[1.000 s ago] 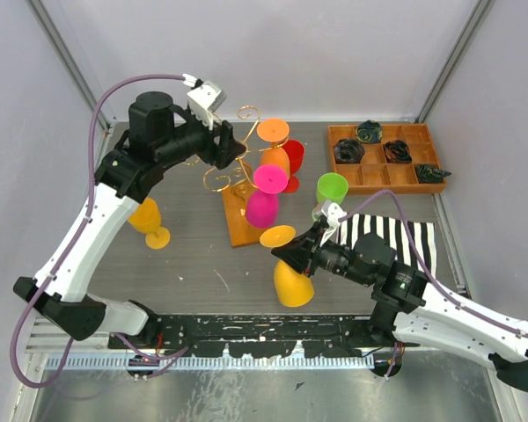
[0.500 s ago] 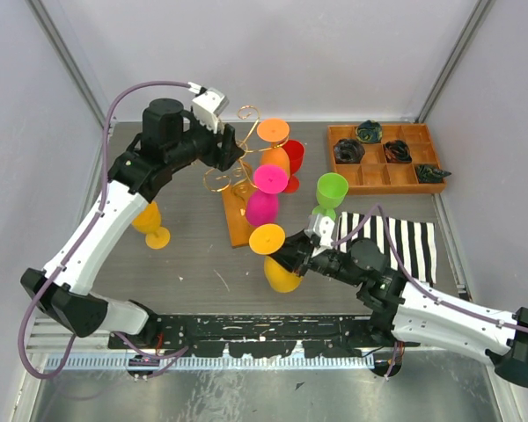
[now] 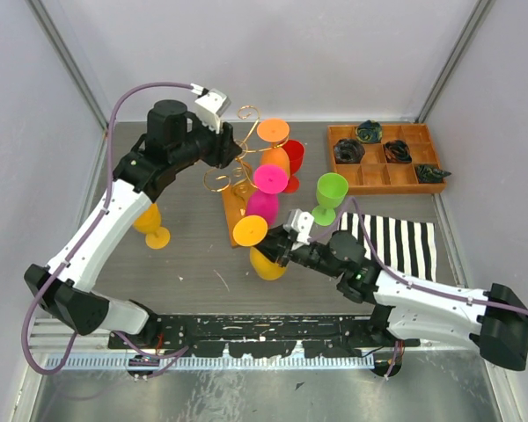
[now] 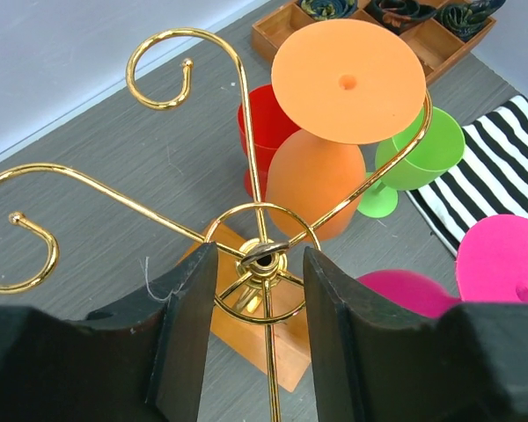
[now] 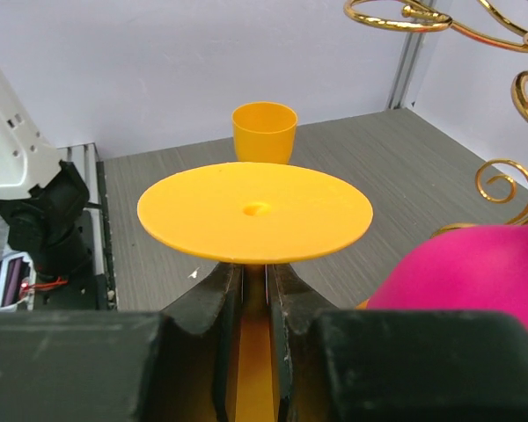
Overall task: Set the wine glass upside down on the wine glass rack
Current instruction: Turn the wine glass upside down at the wine rack.
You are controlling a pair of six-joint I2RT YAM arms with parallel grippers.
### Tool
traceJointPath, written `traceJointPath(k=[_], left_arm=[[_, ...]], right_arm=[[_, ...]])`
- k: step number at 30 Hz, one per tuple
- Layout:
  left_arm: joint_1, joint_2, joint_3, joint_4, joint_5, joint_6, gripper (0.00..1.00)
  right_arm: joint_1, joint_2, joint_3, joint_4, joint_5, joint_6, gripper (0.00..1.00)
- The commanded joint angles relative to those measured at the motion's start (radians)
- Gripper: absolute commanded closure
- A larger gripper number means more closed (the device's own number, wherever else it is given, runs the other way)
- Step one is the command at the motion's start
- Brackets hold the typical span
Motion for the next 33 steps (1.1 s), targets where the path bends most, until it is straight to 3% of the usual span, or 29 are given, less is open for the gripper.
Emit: traceJointPath(k=[1,10,17,33], left_arm=[[0.004,-0.008,-0.012,0.032,-0.004,-0.002,0.50],[0.004,-0.019,-0.018,0.033,0.002,-0.005,0.53],[0.004,-0.018,-0.017,0.030,0.001,-0.007,0.53],[0.004,-0.017,-0.013,0.025,0.004,-0.012,0.54]], right_arm=[[0.001,0.051,0.086,0.145,0.061,-0.030,0.99],[0.001,0.146,0.082,0.333,0.237,-0.014,0.99],[0.001,0.214,0.097,0.498,0.260,0.007,0.99],[0.001,0.372,0.199,0.559,0.310,-0.032,0.99]])
